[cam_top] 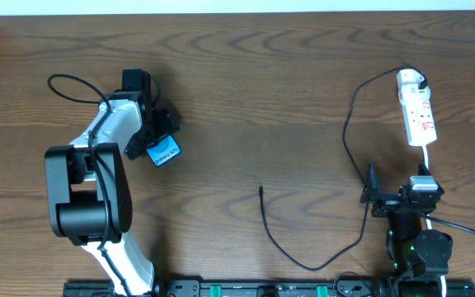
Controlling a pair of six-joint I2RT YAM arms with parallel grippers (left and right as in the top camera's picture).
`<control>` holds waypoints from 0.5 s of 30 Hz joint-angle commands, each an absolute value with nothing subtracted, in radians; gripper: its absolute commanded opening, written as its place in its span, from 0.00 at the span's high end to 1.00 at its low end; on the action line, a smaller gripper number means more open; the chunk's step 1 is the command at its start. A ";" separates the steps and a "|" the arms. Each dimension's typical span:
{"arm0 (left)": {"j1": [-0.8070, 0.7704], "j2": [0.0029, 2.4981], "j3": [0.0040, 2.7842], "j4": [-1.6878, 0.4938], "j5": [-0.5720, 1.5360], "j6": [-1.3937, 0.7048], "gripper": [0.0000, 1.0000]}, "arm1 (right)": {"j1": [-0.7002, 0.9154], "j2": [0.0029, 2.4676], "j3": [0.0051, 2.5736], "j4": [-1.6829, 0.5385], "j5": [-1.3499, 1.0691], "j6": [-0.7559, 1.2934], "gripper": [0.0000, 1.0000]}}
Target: Plug charger to phone and switch on socket
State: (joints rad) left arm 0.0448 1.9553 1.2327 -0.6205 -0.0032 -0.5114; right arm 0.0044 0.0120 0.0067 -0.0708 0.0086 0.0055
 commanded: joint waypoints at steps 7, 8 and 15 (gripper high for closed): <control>0.048 1.981 1.229 -0.630 -0.039 -0.514 0.02 | 0.011 0.006 0.006 -0.075 0.016 -0.008 0.01; 0.048 1.981 1.229 -0.632 -0.039 -0.527 0.02 | 0.011 0.006 0.006 -0.075 0.016 -0.008 0.01; 0.048 1.981 1.229 -0.646 -0.060 -0.549 0.02 | 0.011 0.006 0.006 -0.075 0.016 -0.008 0.01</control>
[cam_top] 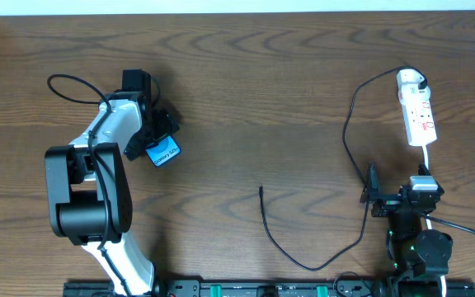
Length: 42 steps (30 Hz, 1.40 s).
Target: Plug charger to phone and switch on socket
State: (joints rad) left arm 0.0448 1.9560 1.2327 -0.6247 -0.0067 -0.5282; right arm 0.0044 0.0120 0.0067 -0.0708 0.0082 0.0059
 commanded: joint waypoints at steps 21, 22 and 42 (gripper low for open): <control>0.048 1.982 1.229 -0.600 -0.033 -0.579 0.02 | 0.011 0.006 0.006 -0.075 0.016 -0.008 0.01; 0.048 1.984 1.229 -0.600 -0.029 -0.578 0.02 | 0.011 0.006 0.006 -0.075 0.016 -0.008 0.01; 0.049 2.050 1.229 -0.646 -0.007 -0.570 0.02 | 0.011 0.006 0.006 -0.075 0.016 -0.008 0.01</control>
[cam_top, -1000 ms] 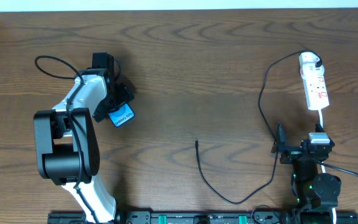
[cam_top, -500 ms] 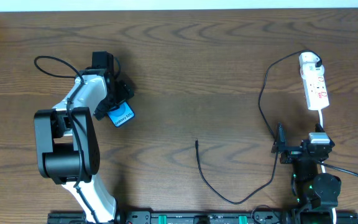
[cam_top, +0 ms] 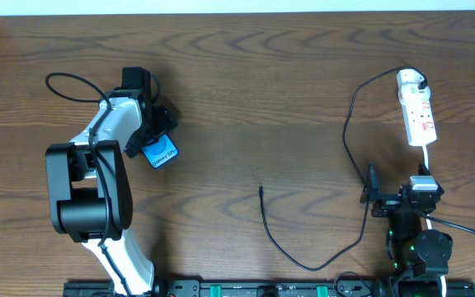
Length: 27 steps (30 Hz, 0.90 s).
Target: Plug charger to phone and switch on socket
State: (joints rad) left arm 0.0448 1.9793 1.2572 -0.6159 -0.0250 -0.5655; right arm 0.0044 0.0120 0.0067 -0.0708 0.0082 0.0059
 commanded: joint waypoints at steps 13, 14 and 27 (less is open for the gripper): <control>0.048 2.050 1.229 -0.657 0.014 -0.570 0.02 | 0.011 0.006 0.006 -0.075 0.016 -0.008 0.01; 0.048 2.050 1.229 -0.657 0.015 -0.570 0.02 | 0.011 0.006 0.006 -0.075 0.016 -0.008 0.01; 0.049 2.050 1.229 -0.657 0.015 -0.570 0.04 | 0.011 0.006 0.006 -0.075 0.016 -0.008 0.01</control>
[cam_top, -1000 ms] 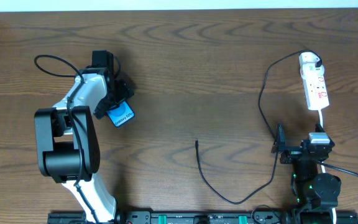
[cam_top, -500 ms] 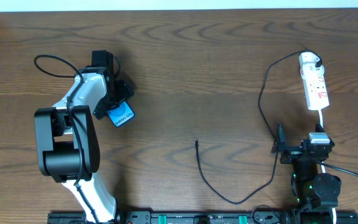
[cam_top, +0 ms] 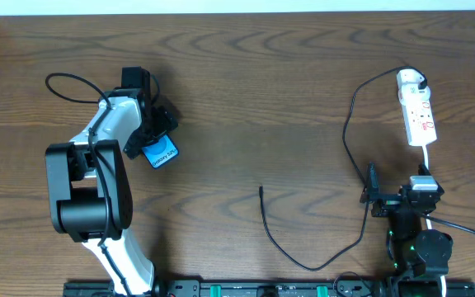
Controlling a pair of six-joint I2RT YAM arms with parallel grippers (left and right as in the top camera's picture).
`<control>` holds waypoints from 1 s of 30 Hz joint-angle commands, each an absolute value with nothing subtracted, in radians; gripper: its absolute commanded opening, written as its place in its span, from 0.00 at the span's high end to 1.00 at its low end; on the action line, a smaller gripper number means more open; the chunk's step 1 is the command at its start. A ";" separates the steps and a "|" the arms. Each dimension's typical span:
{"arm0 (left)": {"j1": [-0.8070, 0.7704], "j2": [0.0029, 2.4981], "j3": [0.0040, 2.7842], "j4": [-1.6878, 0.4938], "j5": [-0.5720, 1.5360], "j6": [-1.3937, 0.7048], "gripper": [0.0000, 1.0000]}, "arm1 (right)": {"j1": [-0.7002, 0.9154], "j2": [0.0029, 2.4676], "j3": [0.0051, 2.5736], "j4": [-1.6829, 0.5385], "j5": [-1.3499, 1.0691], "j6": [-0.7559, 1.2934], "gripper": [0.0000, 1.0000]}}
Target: Plug charger to phone and switch on socket
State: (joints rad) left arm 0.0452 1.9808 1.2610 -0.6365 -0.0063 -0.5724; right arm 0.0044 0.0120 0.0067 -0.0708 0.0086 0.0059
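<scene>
A blue phone (cam_top: pixel 163 153) lies tilted on the wooden table at the left. My left gripper (cam_top: pixel 153 134) stands over its upper-left end, its dark fingers closed on that end. A white power strip (cam_top: pixel 419 111) lies at the far right with the charger plugged in at its top. The black charger cable (cam_top: pixel 346 124) loops down past my right gripper (cam_top: pixel 371 186). It ends in a free connector tip (cam_top: pixel 261 190) near the table's middle. The right gripper sits parked at the near right, fingers together, holding nothing.
The left arm's own black cable (cam_top: pixel 64 82) curls at the far left. The table's back edge (cam_top: pixel 237 12) runs along the top, and a black rail (cam_top: pixel 254 289) with the arm bases runs along the near edge.
At first my left gripper stood over the phone's upper end. By 0.9 s ago gripper and phone had shifted slightly up and left, with more of the blue face showing. Both have stayed there. The right arm, cable and power strip have not moved.
</scene>
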 commanded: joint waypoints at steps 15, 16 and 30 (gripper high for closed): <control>0.048 2.051 1.229 -0.668 0.016 -0.570 0.07 | 0.011 0.006 0.006 -0.075 0.016 -0.008 0.01; 0.048 2.051 1.229 -0.672 0.016 -0.570 0.07 | 0.011 0.006 0.006 -0.075 0.016 -0.008 0.01; 0.049 2.051 1.229 -0.691 0.042 -0.570 0.07 | 0.011 0.006 0.006 -0.075 0.016 -0.008 0.01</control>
